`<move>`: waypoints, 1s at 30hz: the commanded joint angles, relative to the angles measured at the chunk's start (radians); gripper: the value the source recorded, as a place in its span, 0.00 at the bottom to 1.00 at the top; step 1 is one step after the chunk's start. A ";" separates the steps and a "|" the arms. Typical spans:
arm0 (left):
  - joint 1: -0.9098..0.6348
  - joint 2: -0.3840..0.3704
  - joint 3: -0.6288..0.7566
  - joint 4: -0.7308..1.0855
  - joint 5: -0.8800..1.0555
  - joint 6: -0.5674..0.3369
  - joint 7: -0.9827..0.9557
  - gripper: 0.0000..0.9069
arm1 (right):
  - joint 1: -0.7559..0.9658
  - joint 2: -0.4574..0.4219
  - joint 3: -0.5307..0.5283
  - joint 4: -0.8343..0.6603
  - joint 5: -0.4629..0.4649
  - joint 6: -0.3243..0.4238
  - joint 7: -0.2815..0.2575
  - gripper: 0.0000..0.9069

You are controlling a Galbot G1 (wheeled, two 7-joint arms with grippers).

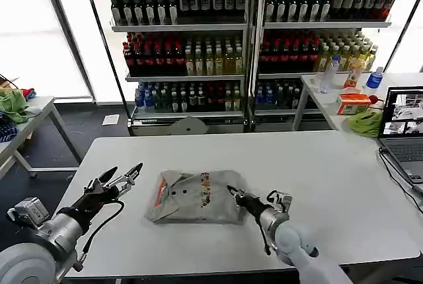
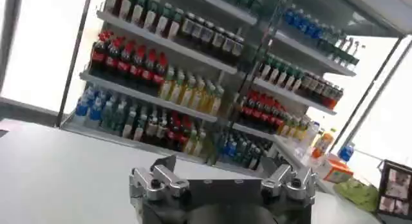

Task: Fold and organize the clothes.

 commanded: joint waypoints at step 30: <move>0.068 -0.054 -0.039 -0.049 0.039 -0.004 0.004 1.00 | 0.251 0.176 -0.319 -0.102 -0.659 -0.164 0.306 1.00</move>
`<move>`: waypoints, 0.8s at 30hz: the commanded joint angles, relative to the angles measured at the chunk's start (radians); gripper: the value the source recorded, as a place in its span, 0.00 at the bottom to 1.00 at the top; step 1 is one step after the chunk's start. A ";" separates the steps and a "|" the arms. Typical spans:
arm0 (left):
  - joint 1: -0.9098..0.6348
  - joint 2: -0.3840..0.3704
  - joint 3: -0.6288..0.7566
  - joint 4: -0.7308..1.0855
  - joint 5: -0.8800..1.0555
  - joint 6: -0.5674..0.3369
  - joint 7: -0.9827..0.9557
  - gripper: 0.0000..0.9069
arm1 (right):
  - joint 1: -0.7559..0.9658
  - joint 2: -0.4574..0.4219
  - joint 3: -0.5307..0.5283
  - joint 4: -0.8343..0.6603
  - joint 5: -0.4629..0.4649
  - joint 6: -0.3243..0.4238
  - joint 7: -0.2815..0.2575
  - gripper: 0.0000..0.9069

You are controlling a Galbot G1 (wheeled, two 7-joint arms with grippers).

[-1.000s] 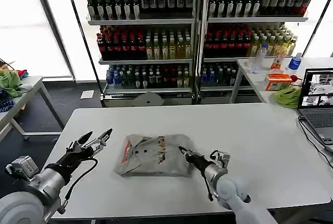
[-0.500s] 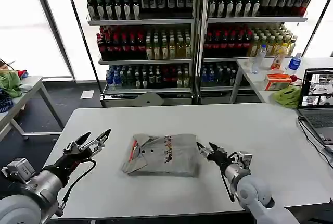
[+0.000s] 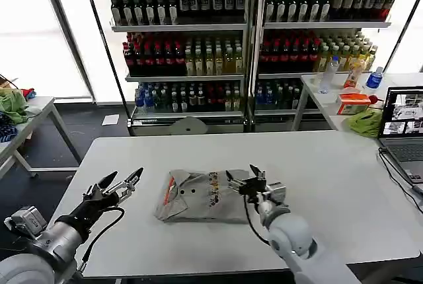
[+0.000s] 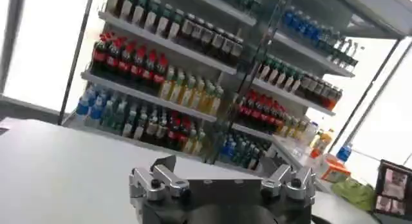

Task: Fold and organize the clothes.

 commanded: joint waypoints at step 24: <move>0.015 -0.024 -0.030 0.009 0.015 -0.013 0.027 1.00 | 0.104 0.082 -0.089 -0.055 -0.096 0.067 0.047 1.00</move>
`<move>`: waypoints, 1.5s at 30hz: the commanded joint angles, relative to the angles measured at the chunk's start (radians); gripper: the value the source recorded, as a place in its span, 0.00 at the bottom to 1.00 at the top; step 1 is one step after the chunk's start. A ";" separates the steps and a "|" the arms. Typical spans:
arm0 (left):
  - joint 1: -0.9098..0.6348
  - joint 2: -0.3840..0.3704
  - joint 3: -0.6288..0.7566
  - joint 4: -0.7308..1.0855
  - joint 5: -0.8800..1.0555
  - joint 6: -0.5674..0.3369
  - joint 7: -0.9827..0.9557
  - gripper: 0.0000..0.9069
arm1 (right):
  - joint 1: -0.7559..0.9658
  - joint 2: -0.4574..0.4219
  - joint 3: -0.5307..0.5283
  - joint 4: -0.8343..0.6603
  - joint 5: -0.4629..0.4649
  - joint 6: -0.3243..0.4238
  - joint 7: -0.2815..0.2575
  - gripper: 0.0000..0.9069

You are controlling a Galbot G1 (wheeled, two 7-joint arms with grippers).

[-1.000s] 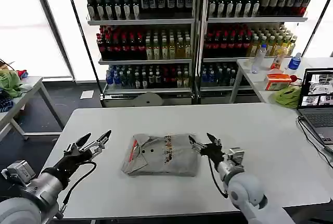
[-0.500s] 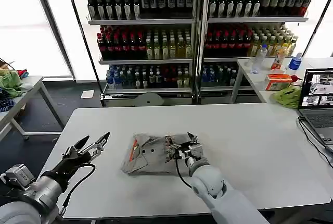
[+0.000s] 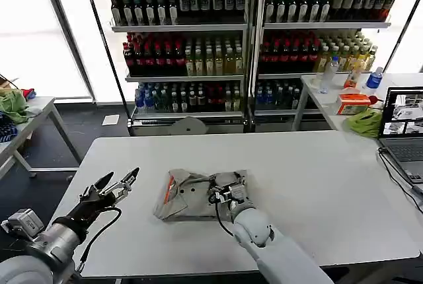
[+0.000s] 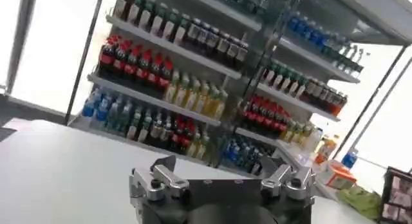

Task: Fold and organize the clothes.

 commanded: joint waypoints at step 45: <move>0.264 -0.314 -0.014 0.110 0.807 -0.538 0.457 1.00 | -0.958 -0.150 0.691 0.575 -0.151 0.653 -0.338 1.00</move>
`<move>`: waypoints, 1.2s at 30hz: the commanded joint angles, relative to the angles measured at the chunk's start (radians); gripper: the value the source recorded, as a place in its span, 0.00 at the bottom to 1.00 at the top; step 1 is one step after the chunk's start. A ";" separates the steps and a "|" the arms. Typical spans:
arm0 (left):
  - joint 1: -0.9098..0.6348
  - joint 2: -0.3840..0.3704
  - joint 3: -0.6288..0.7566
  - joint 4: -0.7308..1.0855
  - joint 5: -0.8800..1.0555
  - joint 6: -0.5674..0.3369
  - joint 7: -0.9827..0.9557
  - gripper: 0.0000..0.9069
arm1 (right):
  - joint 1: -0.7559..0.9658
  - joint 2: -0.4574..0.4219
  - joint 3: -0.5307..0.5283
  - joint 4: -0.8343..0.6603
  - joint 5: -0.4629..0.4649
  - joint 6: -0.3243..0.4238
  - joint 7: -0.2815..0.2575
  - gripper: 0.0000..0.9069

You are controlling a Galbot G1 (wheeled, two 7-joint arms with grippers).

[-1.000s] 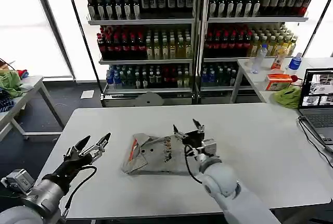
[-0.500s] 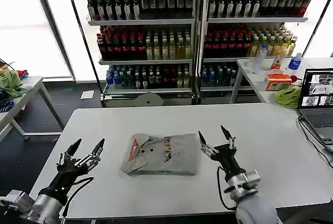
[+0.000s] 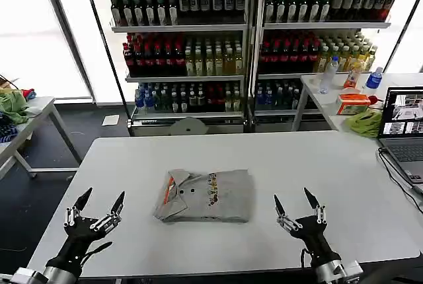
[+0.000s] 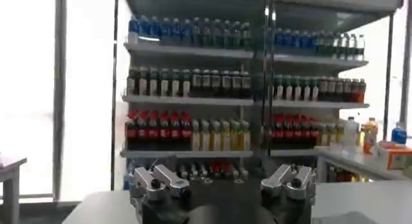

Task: Fold and organize the clothes.

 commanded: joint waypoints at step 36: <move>0.052 -0.045 -0.020 -0.011 0.125 -0.087 0.038 1.00 | -0.108 0.000 0.086 0.000 0.018 0.065 -0.022 1.00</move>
